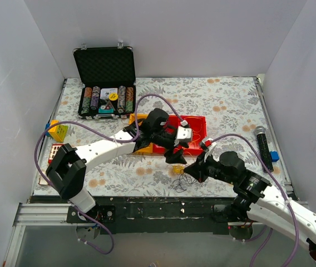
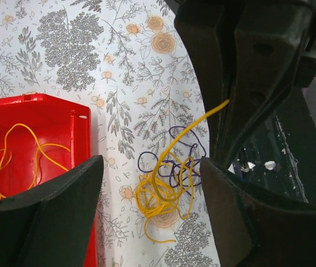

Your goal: Untangle the cables

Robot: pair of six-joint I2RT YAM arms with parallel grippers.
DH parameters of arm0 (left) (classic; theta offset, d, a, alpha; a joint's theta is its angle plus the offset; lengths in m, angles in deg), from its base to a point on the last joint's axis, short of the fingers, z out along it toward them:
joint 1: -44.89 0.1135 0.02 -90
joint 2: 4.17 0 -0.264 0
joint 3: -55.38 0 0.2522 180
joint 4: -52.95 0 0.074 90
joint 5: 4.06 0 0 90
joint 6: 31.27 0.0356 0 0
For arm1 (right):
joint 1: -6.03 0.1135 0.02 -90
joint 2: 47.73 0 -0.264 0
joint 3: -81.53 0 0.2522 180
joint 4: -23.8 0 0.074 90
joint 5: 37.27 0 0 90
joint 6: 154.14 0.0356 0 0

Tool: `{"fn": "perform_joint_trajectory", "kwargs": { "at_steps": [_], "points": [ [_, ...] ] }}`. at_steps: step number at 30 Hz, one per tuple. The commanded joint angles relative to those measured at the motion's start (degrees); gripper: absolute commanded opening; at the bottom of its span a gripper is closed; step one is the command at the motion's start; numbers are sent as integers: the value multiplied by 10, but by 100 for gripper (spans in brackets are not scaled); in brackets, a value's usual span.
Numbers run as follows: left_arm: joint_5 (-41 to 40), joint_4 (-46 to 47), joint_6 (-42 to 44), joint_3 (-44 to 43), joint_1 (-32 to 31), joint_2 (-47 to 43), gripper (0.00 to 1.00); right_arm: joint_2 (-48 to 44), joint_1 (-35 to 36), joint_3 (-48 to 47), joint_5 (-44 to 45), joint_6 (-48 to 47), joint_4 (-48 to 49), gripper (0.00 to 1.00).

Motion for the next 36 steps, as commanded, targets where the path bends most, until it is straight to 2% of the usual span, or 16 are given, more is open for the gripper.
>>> {"fn": "perform_joint_trajectory", "kwargs": {
  "at_steps": [1,7,8,9,10,11,14,17,21,26,31,36],
  "points": [
    [25,2,4,-32,-9,-3,58,4,2,-38,-27,-25,28,1],
    [10,-2,-6,-48,-14,-3,2,-8,2,-41,0,-25,14,1],
    [-3,-4,-10,-55,-15,-7,0,-11,2,-43,13,-24,5,1],
    [-17,-4,-15,-64,-15,-11,0,-14,2,-44,26,-23,-2,2],
    [-33,-4,-22,-73,-15,-17,0,-21,2,-44,42,-21,-8,6],
    [-45,-6,-28,-82,-15,-26,0,-28,2,-41,51,-17,-13,15],
    [-54,-12,-55,-100,-15,-63,0,-56,1,-31,87,-10,-15,32],
    [-34,-29,-86,-108,-17,-99,0,-69,1,-32,121,-7,-14,39],
    [-13,-49,-130,-104,-28,-132,0,-66,2,-43,134,-17,16,43],
    [-5,-50,-155,-116,-36,-150,0,-26,2,-59,119,-23,102,44],
    [-2,-66,-137,-146,-43,-141,0,25,2,-76,100,-27,157,42],
    [-8,-82,-120,-175,-56,-141,0,47,2,-79,75,-21,163,38]
  ]
}}
